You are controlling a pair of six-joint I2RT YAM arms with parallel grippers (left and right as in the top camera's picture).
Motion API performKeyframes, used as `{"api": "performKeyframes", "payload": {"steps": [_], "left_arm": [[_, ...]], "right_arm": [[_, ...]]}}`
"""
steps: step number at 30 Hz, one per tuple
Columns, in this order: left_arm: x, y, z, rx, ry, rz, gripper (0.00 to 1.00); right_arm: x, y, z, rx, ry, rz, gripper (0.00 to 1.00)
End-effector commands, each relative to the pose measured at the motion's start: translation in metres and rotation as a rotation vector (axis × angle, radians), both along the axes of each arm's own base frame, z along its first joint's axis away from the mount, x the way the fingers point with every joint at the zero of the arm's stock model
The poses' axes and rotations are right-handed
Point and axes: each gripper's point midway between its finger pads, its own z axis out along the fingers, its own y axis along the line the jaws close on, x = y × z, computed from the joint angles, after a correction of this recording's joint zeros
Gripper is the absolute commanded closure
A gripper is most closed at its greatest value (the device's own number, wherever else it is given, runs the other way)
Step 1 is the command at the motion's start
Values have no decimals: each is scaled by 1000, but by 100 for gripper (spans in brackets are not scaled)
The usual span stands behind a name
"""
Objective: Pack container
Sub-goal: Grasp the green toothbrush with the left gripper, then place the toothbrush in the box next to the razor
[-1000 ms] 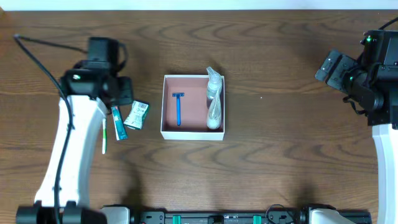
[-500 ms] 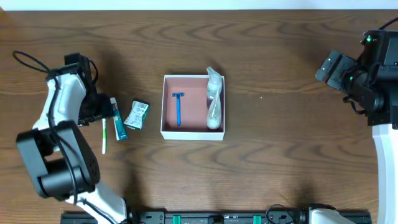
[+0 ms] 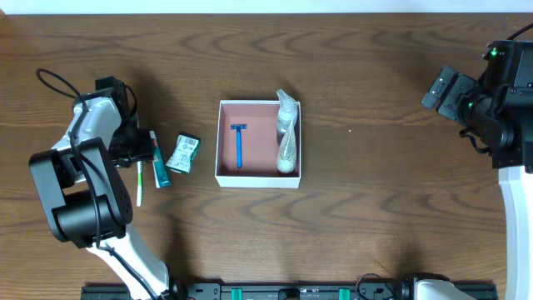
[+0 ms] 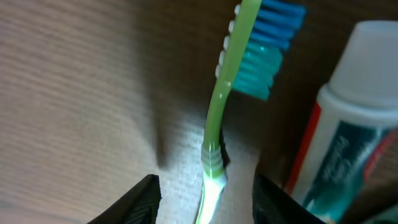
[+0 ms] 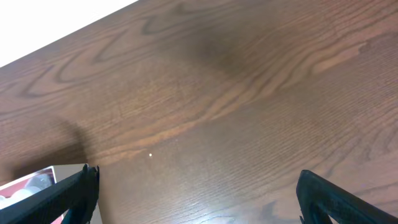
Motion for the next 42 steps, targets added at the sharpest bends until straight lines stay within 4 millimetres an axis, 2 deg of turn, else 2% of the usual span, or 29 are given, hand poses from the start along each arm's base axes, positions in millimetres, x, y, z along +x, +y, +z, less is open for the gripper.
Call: {"api": "performKeyframes", "payload": {"steps": [1,5,8,10,14,17,19,24,27,29,32,34,37,42], "left_arm": [[-4,1,-11,-13,31,-3,54],[-5,0,-16,-16,42,-3,59],[-5,0,-16,-16,42,-3,78],[-6,0,-15,-17,44,-3,86],[-5,0,-6,-15,33,-2,92],[4,-6,14,-47,-19,0,94],[10,-10,36,-67,-69,7,94],[16,-24,112,-34,-218,-5,94],[19,-53,152,-34,-339,-67,94],[22,-87,172,-81,-410,-147,94],[25,-138,189,-136,-483,-230,94],[29,-171,192,-162,-513,-296,93],[34,-220,184,-200,-536,-394,94],[40,-255,153,-182,-501,-406,94]], "right_arm": [[0,-2,-1,0,2,-7,1],[0,-2,-1,0,2,-7,1],[0,-2,-1,0,2,-7,1],[0,-2,-1,0,3,-7,1],[0,-2,-1,0,2,-7,1],[0,-2,-1,0,2,-7,1],[0,-2,-1,0,2,-7,1],[0,-2,-1,0,2,-7,1],[0,-2,-1,0,2,-7,1],[0,-2,-1,0,2,-7,1],[0,-2,-1,0,2,-7,1],[0,-2,-1,0,2,-7,1],[0,-2,-1,0,2,-7,1],[0,-2,-1,0,2,-7,1]]}}
